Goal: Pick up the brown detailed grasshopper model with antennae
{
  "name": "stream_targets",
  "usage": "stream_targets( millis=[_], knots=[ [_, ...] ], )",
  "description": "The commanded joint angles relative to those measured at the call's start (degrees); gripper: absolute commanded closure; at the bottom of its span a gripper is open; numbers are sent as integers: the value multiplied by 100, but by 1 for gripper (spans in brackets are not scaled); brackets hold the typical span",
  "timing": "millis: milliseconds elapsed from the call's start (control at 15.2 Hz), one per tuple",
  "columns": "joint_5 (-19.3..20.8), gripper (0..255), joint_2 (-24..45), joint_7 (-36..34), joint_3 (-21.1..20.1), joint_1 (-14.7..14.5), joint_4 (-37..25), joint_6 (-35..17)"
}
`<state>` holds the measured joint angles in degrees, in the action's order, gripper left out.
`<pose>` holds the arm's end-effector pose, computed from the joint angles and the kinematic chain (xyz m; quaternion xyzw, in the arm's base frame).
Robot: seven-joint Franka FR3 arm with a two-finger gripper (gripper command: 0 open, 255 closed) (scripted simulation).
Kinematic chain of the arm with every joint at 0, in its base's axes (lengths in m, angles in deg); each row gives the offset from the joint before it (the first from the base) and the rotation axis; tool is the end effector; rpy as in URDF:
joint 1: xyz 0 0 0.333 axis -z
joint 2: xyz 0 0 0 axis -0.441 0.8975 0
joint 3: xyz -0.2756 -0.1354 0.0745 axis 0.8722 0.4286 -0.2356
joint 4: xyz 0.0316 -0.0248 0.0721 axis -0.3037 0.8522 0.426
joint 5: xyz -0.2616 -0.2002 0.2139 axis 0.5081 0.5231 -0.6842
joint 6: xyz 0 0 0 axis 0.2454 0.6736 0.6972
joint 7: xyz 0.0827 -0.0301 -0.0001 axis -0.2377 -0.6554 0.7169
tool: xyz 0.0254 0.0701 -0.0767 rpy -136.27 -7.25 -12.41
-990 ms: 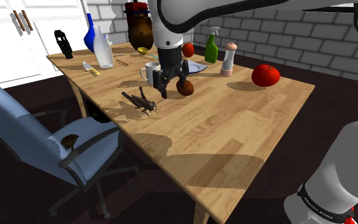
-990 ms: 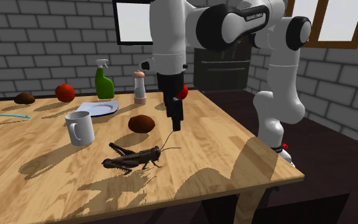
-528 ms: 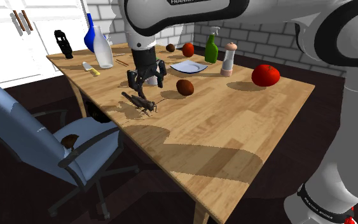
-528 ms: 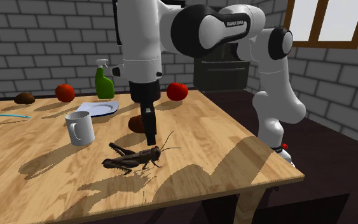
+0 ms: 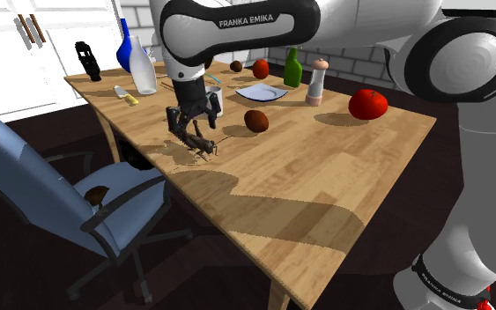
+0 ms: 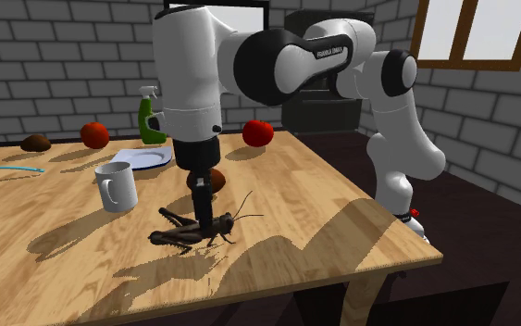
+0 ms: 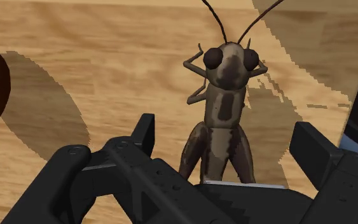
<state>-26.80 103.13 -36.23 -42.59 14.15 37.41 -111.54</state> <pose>0.6294 0.2744 0.5013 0.9991 0.0210 -0.0123 0.0349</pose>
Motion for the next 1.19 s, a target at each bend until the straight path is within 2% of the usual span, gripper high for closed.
stream_targets(
  millis=[0,132,198,792,1122],
  knots=[
    [0,0,-16,-26,0,15,229,-214],
    [0,0,-17,-26,0,15,230,-214],
    [0,255,-16,-27,0,15,236,-220],
    [0,255,-16,-26,0,15,229,-214],
    [7,255,34,4,-3,-32,-237,199]
  ],
)
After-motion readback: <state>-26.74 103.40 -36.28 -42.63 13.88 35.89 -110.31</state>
